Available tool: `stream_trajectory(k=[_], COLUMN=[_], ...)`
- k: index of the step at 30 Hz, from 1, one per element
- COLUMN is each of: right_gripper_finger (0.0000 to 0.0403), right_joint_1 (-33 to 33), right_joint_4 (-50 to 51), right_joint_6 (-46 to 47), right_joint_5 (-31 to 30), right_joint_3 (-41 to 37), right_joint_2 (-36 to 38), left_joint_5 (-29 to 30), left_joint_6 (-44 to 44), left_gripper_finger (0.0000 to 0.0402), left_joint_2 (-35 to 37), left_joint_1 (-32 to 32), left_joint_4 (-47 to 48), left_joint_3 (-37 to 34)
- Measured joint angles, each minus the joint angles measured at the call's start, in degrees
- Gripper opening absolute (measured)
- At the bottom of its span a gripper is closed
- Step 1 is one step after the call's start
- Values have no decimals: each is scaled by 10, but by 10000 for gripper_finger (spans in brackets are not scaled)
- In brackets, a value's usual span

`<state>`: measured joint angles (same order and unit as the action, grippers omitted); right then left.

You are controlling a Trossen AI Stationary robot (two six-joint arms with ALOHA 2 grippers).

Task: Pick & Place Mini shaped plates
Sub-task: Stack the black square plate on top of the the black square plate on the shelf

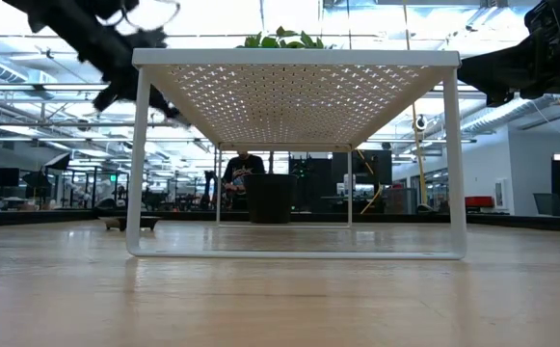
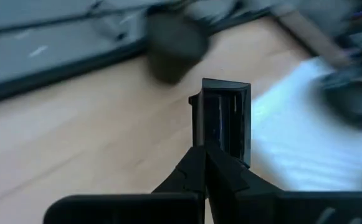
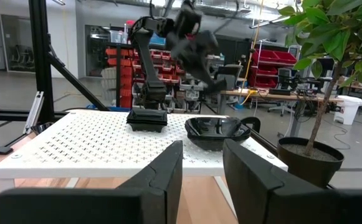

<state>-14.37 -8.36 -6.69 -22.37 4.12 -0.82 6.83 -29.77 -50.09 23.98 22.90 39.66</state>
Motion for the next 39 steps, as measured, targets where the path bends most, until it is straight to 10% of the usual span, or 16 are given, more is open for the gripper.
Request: stream_trajectory(k=[10,21,26,39], right_gripper_finger=[102,102,102,102], right_joint_1=[0,0,0,0], right_joint_4=[0,0,0,0], right_joint_6=[0,0,0,0], right_joint_5=[0,0,0,0], right_joint_3=[0,0,0,0], right_joint_2=[0,0,0,0], left_joint_5=[-83,-87,-196,-284], left_joint_6=[88,272,402,525], left_gripper_finger=[1,0,0,0], left_joint_2=[-43,-308,-415,-526], left_joint_1=[-96,-154,-154,-154], left_joint_4=[-31,303,388,411], left_joint_3=[130,479,584,631])
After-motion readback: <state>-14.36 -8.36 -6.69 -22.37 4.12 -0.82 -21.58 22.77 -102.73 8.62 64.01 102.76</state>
